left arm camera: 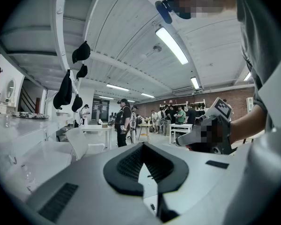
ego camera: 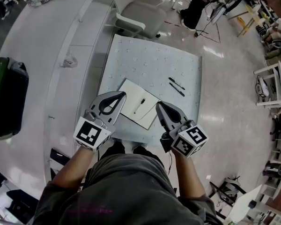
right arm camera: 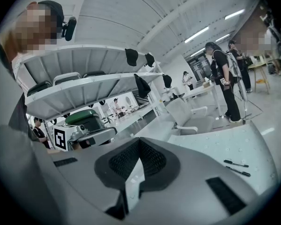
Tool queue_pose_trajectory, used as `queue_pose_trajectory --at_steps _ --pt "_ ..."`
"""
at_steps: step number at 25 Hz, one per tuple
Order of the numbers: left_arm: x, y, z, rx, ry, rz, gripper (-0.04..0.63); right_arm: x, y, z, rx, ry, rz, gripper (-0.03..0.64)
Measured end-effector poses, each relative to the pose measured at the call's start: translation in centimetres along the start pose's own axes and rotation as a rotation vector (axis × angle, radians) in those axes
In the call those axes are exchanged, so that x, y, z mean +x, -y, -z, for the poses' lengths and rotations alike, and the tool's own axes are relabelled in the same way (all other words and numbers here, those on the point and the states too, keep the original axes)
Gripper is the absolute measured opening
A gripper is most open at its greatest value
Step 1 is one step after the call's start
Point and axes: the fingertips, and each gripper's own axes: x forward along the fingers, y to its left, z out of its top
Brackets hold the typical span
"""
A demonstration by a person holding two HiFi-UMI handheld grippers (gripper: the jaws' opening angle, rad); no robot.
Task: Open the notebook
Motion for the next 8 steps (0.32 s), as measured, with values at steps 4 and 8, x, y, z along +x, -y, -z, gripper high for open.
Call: queue_pose_trajectory --at_steps 4,8 --pt "-0.21 0.07 0.19 -0.004 -0.002 0.001 0.0 0.03 -0.31 0.19 0.001 -0.006 0.001 0.002" --pt "-0.24 0.11 0.36 -0.006 0.002 0.001 0.0 0.06 -0.41 0.43 0.001 -0.009 0.001 0.002"
